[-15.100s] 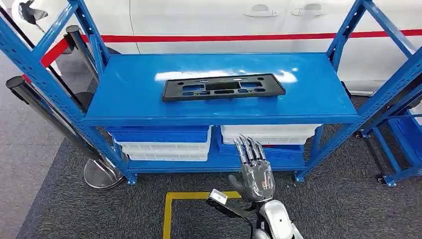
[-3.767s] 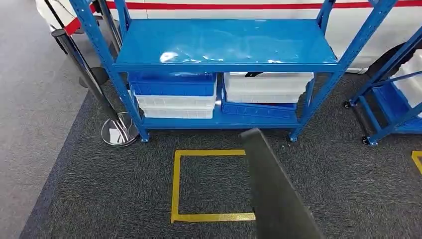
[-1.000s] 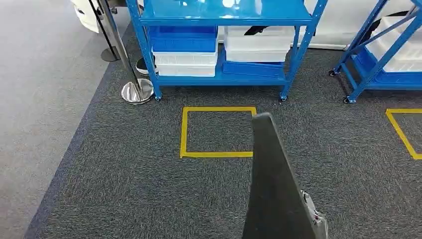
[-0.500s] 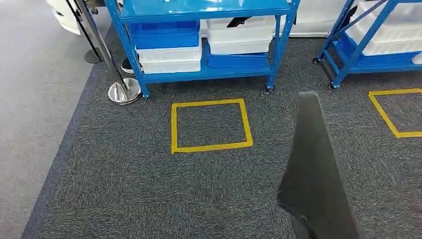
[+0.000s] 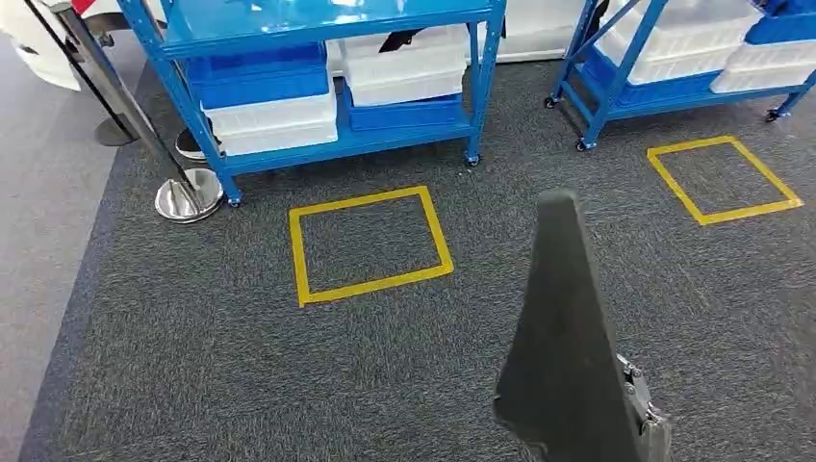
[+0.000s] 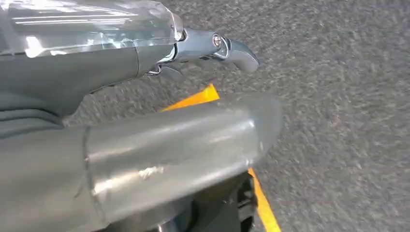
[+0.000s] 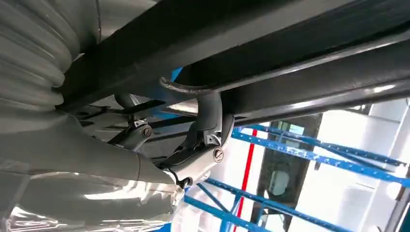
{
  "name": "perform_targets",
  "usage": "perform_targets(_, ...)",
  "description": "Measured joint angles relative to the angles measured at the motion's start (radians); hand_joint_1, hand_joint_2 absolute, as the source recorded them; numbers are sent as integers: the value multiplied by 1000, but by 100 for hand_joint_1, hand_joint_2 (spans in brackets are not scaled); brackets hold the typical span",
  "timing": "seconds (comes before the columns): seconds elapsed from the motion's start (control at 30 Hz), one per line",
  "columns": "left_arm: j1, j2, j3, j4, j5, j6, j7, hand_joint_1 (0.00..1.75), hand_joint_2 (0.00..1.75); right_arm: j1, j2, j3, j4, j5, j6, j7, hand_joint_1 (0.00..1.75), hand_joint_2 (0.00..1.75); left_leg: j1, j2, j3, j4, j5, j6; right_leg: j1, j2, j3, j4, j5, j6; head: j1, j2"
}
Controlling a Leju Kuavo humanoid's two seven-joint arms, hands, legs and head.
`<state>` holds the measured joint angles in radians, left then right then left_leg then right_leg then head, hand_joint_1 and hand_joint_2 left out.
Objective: Take the parts from the cabinet and place them on the table.
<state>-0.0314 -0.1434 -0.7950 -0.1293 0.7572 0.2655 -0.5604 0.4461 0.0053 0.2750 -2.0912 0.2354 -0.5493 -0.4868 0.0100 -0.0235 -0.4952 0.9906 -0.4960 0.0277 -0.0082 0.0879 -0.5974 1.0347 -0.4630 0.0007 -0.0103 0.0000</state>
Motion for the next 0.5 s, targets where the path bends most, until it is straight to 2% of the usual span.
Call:
perform_targets(0.03,1,0,-1,0,2,0,0,0,0,1,1,0,-1,2,-1,-1,175,175,-1,8,-1,-4,4,7,5,-42,-12,24,-25,5,2,0)
perform_targets(0.07,1,0,-2,0,3,0,0,0,0,-1,1,0,-2,2,-2,-1,175,175,-2,19,-4,-4,6,10,3,-65,-40,79,-67,9,9,0)
perform_targets(0.13,3,0,-3,0,3,0,0,0,0,0,3,0,-2,3,-2,-1,175,175,-3,42,-12,-1,6,10,-3,-78,-111,239,-142,19,10,0)
perform_targets(0.17,5,1,-3,0,3,0,0,0,0,0,3,0,-2,3,-2,-1,175,175,-4,56,-13,-1,6,10,-6,-79,-132,288,-152,23,10,0)
perform_targets(0.2,5,1,-4,0,3,0,0,0,0,0,3,0,-2,3,-2,0,175,175,-3,68,-13,-1,6,9,-8,-81,-126,282,-136,26,10,0)
perform_targets(0.23,4,1,-4,0,3,0,0,0,0,0,3,0,-2,3,-2,0,175,175,-3,79,-13,0,4,7,-10,-86,-98,235,-105,27,10,0)
perform_targets(0.27,3,0,-4,0,3,0,0,0,0,0,3,0,-2,3,-2,0,175,175,-3,89,-10,0,2,4,-12,-95,-48,150,-62,27,10,0)
perform_targets(0.3,1,0,-4,0,3,0,0,0,0,0,3,0,-2,5,-3,0,175,175,-3,97,-6,2,-1,-1,-12,-115,5,58,-26,26,10,0)
perform_targets(0.33,1,0,-4,1,5,0,0,0,0,-2,3,0,-2,8,-4,0,175,175,-6,106,-4,6,-5,-7,-9,-163,38,-9,-33,22,10,0)
perform_targets(0.37,1,0,-5,0,6,0,0,0,0,-2,4,0,-3,11,-5,0,175,175,-13,111,-8,13,-11,-16,-2,-156,39,-14,-29,11,9,0)
perform_targets(0.47,-2,0,-5,0,6,-1,0,0,0,-1,6,1,-3,23,-11,1,175,175,-12,135,2,9,-12,-28,3,-125,31,-11,-29,-4,5,0)
perform_targets(0.5,-3,0,-5,0,6,-1,0,0,0,-1,7,1,-3,27,-14,1,175,175,-9,135,-1,14,-20,-35,-4,-114,34,-19,-22,-15,7,0)
